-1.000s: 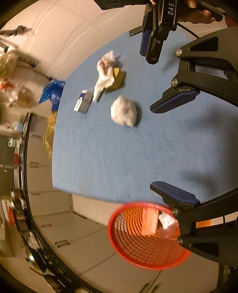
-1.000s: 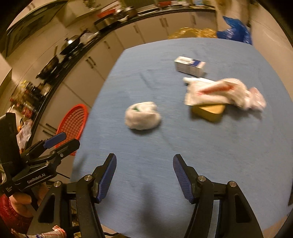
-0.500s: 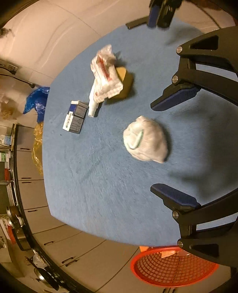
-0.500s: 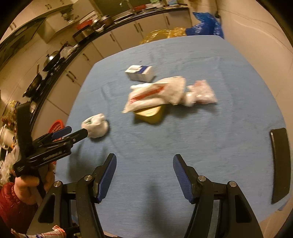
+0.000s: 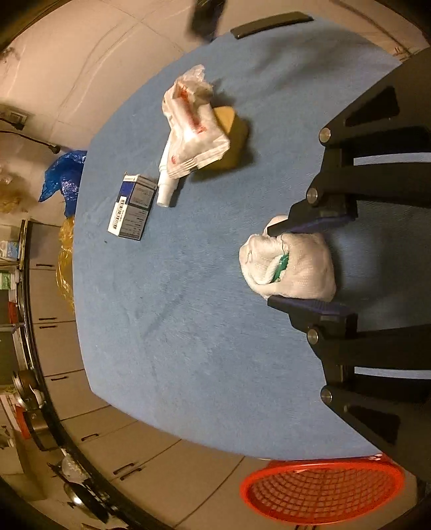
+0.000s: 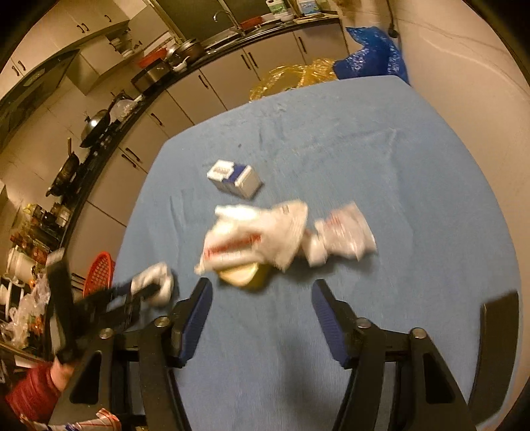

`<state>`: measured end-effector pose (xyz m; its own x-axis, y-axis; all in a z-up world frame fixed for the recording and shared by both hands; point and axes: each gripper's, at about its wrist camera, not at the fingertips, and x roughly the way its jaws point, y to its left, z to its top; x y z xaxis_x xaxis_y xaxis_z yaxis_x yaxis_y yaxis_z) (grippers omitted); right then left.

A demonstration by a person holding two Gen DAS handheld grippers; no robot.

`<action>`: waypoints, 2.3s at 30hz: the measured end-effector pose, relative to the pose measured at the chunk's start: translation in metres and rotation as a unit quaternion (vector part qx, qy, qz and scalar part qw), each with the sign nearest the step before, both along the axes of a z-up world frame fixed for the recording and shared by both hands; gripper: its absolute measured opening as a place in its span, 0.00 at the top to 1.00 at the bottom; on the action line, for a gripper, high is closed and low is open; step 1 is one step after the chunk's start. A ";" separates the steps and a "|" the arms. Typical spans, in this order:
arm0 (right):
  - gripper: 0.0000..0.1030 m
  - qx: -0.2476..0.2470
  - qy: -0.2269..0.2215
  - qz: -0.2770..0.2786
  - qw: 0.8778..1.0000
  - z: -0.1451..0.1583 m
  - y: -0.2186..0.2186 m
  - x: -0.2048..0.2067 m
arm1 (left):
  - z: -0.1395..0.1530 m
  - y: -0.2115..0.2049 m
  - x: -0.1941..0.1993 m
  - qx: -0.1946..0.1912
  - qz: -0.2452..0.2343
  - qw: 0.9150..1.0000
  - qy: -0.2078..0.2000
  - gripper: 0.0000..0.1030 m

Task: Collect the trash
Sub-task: 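Grasp the white cloth ball with the left tool, then grasp the white plastic bag with the right tool while the left tool holds the cloth ball, then carry the cloth ball and plastic bag over the red basket with both tools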

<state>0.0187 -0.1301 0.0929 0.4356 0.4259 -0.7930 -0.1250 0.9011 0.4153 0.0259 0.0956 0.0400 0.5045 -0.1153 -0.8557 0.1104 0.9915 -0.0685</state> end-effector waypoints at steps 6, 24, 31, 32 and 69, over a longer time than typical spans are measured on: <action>0.62 0.007 0.012 0.005 1.000 -0.018 0.007 0.066 | 0.006 0.009 -0.030 0.000 0.011 1.000 0.000 0.67; 0.50 -0.001 0.013 0.144 0.990 -0.020 0.060 -0.028 | 0.002 0.030 -0.040 -0.022 0.028 0.999 0.012 0.67; 0.29 -0.100 -0.042 0.191 0.976 -0.017 0.077 -0.027 | -0.001 0.030 -0.036 -0.024 0.017 0.999 0.013 0.67; 0.29 -0.100 -0.038 0.197 0.974 -0.020 0.078 -0.024 | -0.001 0.031 -0.037 -0.025 0.017 0.999 0.013 0.67; 0.59 -0.091 -0.024 0.173 0.980 -0.017 0.127 -0.072 | 0.025 0.036 -0.068 -0.035 0.000 0.999 -0.019 0.67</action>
